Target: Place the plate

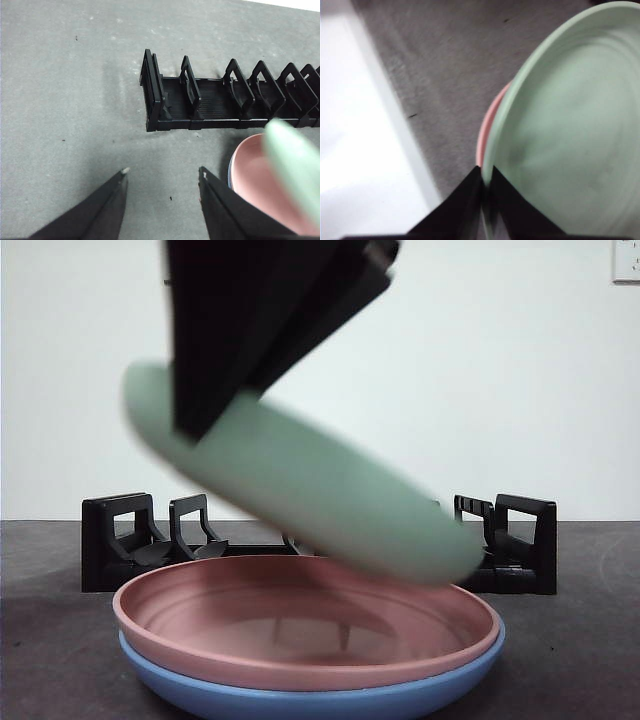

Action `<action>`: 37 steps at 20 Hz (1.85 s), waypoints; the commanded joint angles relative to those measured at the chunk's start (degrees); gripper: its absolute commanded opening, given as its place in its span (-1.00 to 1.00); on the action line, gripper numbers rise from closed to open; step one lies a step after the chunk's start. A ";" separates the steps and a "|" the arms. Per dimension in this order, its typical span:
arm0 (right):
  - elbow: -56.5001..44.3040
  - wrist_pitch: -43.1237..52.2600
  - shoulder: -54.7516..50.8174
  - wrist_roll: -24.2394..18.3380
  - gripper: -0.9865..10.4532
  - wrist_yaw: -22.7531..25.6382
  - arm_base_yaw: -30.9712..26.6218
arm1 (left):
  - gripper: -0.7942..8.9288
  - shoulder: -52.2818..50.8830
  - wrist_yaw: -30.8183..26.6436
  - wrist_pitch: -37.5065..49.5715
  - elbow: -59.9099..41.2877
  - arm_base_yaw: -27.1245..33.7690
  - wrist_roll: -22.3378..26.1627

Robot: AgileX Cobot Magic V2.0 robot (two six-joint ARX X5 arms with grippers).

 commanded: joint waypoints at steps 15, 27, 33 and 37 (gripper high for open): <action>0.74 0.74 13.18 0.04 -0.73 0.24 1.73 | -0.37 0.22 -0.31 0.55 0.74 -0.13 -0.02; 8.81 -3.61 1.31 -0.87 -0.43 9.49 -6.03 | -0.37 0.20 -0.31 0.63 0.74 -0.13 -0.02; 1.11 0.15 -6.54 -0.90 -0.43 7.74 -29.27 | -0.37 0.22 -0.33 1.05 0.74 -0.13 0.00; -10.91 6.93 -18.58 -0.90 -0.43 1.16 -43.30 | -0.37 0.22 -0.33 1.05 0.74 -0.13 -0.02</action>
